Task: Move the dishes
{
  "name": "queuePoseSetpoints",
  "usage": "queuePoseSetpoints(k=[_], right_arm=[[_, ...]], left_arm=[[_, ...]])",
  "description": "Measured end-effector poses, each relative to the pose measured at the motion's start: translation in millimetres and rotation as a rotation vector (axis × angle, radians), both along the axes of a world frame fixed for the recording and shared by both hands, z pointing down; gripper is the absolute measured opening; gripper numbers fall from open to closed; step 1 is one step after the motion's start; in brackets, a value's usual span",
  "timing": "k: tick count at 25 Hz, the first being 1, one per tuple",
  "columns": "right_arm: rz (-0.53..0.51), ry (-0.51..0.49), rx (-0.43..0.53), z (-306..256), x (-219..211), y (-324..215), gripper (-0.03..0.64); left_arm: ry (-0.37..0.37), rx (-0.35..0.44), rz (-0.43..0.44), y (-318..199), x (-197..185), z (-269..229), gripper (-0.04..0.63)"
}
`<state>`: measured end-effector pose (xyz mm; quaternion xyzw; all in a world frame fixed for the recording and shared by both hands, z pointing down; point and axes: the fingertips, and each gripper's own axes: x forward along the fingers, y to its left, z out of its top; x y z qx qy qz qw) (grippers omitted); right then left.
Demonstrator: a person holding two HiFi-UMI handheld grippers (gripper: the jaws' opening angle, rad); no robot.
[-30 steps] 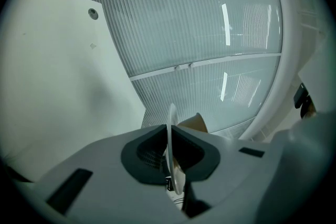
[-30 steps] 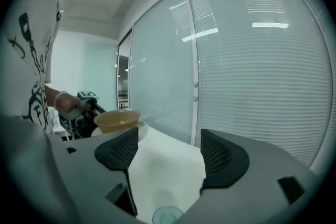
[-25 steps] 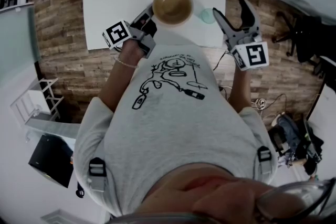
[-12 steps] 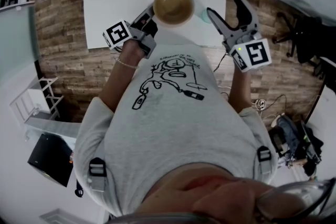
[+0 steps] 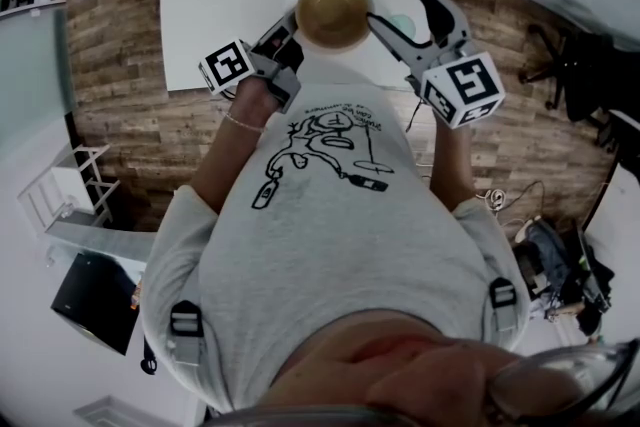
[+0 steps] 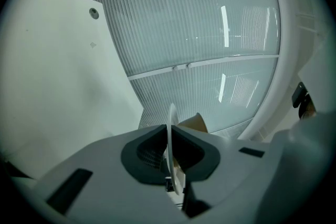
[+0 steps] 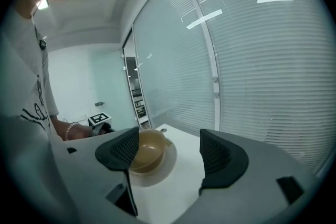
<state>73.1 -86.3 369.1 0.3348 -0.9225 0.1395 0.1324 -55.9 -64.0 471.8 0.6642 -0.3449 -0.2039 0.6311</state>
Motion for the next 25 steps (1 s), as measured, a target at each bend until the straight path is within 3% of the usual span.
queuePoseSetpoints(k=[3,7,12,25], right_arm=[[-0.002,-0.016,-0.074,3,-2,-1,0.367],[0.005,-0.044,-0.163,11,-2,0,0.302],[-0.022,-0.013,-0.237,32,-12,1,0.284],[-0.059,0.035,-0.315,59,-37,11,0.242]], left_arm=[[0.003,0.002,0.0,0,0,1,0.018],[-0.003,0.0,-0.001,3,-1,2,0.018],[0.004,0.016,0.001,1,0,0,0.018],[0.014,0.006,0.028,11,7,-4,0.018]])
